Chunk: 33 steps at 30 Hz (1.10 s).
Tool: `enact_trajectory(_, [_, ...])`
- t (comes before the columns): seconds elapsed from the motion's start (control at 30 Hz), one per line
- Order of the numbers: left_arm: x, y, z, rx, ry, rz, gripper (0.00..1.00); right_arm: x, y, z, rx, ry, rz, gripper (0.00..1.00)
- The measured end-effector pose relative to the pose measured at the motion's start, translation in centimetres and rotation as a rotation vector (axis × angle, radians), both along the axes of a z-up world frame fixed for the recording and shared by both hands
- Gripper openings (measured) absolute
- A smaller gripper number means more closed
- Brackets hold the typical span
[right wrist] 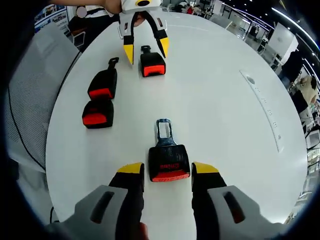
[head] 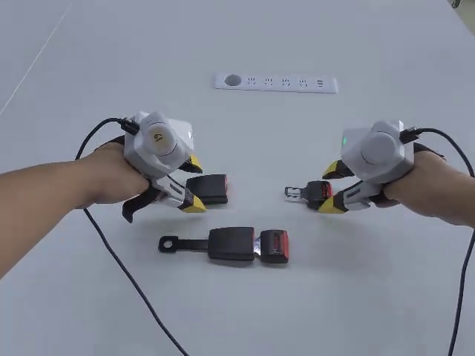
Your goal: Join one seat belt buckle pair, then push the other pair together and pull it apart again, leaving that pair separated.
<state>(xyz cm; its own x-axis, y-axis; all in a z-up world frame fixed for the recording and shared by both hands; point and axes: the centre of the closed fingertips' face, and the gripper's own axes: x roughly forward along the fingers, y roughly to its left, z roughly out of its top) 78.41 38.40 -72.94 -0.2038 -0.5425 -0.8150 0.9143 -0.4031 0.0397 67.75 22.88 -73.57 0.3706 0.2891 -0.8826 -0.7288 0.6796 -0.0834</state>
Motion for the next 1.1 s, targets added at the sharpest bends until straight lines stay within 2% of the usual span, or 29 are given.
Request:
enact_trajectory(0.07, [-0.3, 0.0, -0.3, 0.017, 0.004, -0.02, 0.43, 0.1, 0.0, -0.2, 0.0, 0.008, 0.012, 0.35])
enact_trajectory(0.17, [-0.3, -0.2, -0.7, 0.03, -0.012, -0.039, 0.42, 0.4, -0.2, -0.4, 0.006, 0.014, 0.024, 0.32])
enact_trajectory(0.3, [0.1, -0.4, -0.9, 0.029, -0.044, -0.067, 0.35, 0.5, -0.1, -0.4, 0.028, 0.02, 0.036, 0.32])
enact_trajectory(0.43, [0.1, -0.5, -1.1, 0.04, -0.031, -0.057, 0.35, 0.6, -0.1, -0.5, 0.039, 0.026, 0.061, 0.32])
enact_trajectory(0.57, [-0.1, -0.4, -1.1, 0.036, -0.039, -0.09, 0.34, 0.5, -0.1, -0.6, 0.042, 0.032, 0.083, 0.32])
enact_trajectory(0.8, [-0.1, -0.4, -1.2, 0.046, -0.034, -0.091, 0.34, 0.7, 0.0, -0.6, 0.025, 0.039, 0.094, 0.31])
enact_trajectory(0.97, [-0.1, -0.4, -1.3, 0.046, -0.031, -0.087, 0.33, 1.4, 1.2, -0.5, 0.012, 0.031, 0.095, 0.31])
enact_trajectory(1.1, [0.0, -0.3, -1.3, 0.051, -0.029, -0.084, 0.33, 2.4, 2.9, -0.7, 0.041, 0.014, 0.098, 0.31])
